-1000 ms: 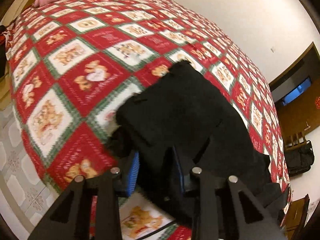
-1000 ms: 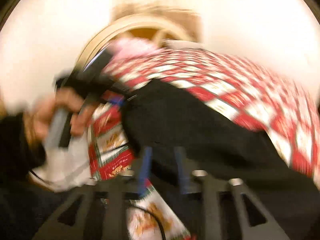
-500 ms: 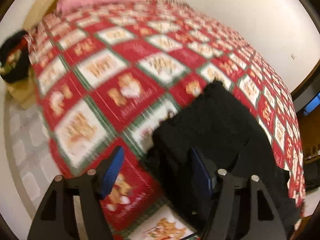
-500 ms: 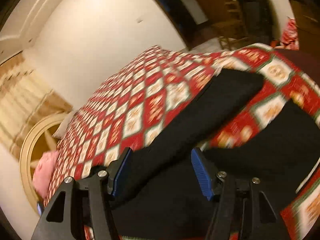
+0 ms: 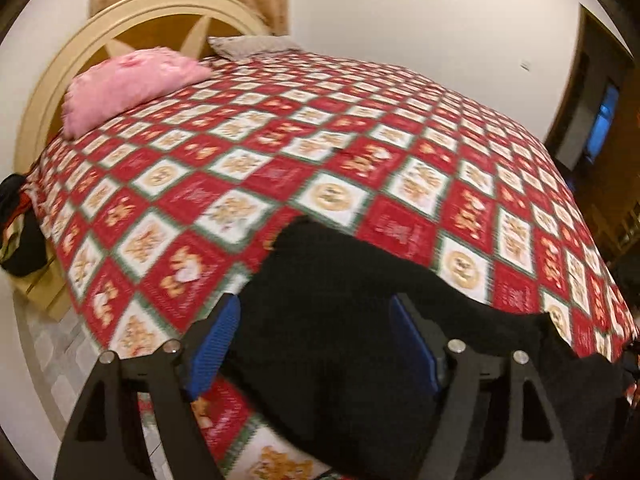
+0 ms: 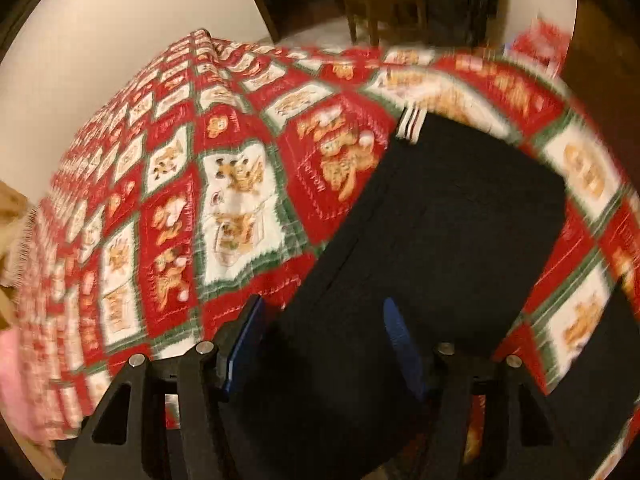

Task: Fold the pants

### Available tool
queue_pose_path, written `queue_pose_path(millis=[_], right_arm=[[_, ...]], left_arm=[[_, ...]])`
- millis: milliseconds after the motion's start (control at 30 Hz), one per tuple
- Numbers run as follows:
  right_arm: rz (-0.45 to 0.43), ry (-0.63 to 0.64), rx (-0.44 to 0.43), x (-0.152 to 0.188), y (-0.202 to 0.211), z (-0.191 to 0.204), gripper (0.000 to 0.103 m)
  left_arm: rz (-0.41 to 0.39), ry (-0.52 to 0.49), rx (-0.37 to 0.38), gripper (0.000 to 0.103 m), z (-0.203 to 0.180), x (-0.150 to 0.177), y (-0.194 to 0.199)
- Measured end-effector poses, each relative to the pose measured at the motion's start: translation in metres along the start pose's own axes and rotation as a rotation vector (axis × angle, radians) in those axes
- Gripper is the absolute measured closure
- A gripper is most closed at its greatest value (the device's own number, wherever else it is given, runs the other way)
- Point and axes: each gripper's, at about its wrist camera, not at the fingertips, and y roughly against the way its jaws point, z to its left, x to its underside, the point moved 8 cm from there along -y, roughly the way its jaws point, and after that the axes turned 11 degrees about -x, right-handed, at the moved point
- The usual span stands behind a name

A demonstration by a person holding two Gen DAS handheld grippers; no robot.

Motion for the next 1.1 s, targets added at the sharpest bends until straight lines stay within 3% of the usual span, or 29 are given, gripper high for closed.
queue_pose_path(millis=[67, 100, 133, 267, 367, 533, 733, 867, 900, 967, 1033, 1100], right_arm=[[-0.036, -0.006, -0.02, -0.001, 0.005, -0.006, 0.069], [-0.044, -0.001, -0.035, 0.0, 0.007, -0.009, 0.083], [-0.065, 0.01, -0.113, 0.0, 0.014, -0.009, 0.1], [-0.177, 0.017, -0.319, 0.005, 0.067, -0.015, 0.099], [-0.283, 0.011, -0.437, 0.033, 0.129, -0.035, 0.099], [-0.369, -0.047, -0.497, 0.097, 0.182, -0.079, 0.099], [-0.338, -0.248, -0.451, 0.168, 0.172, -0.145, 0.099], [-0.292, -0.313, -0.394, 0.186, 0.163, -0.171, 0.098], [-0.296, -0.323, -0.353, 0.187, 0.165, -0.179, 0.095], [-0.329, -0.338, -0.097, 0.188, 0.183, -0.21, 0.095], [-0.387, -0.263, 0.086, 0.182, 0.207, -0.216, 0.094], [-0.407, -0.059, 0.108, 0.169, 0.215, -0.188, 0.089]], left_arm=[[0.007, -0.024, 0.021, 0.023, -0.016, 0.003, 0.001], [0.01, -0.036, 0.034, 0.023, -0.024, 0.004, 0.001], [0.012, -0.045, 0.045, 0.023, -0.032, 0.005, 0.002], [0.007, -0.1, 0.102, 0.023, -0.062, 0.01, 0.01], [-0.026, -0.149, 0.131, 0.023, -0.083, 0.012, 0.02], [-0.046, -0.213, 0.171, 0.023, -0.11, 0.017, 0.028], [-0.038, -0.258, 0.243, 0.023, -0.141, 0.025, 0.038], [-0.051, -0.297, 0.253, 0.023, -0.151, 0.029, 0.044], [-0.052, -0.301, 0.251, 0.023, -0.152, 0.029, 0.044], [-0.049, -0.305, 0.251, 0.023, -0.153, 0.03, 0.044], [-0.045, -0.315, 0.25, 0.023, -0.156, 0.032, 0.042], [-0.041, -0.336, 0.234, 0.022, -0.161, 0.036, 0.038]])
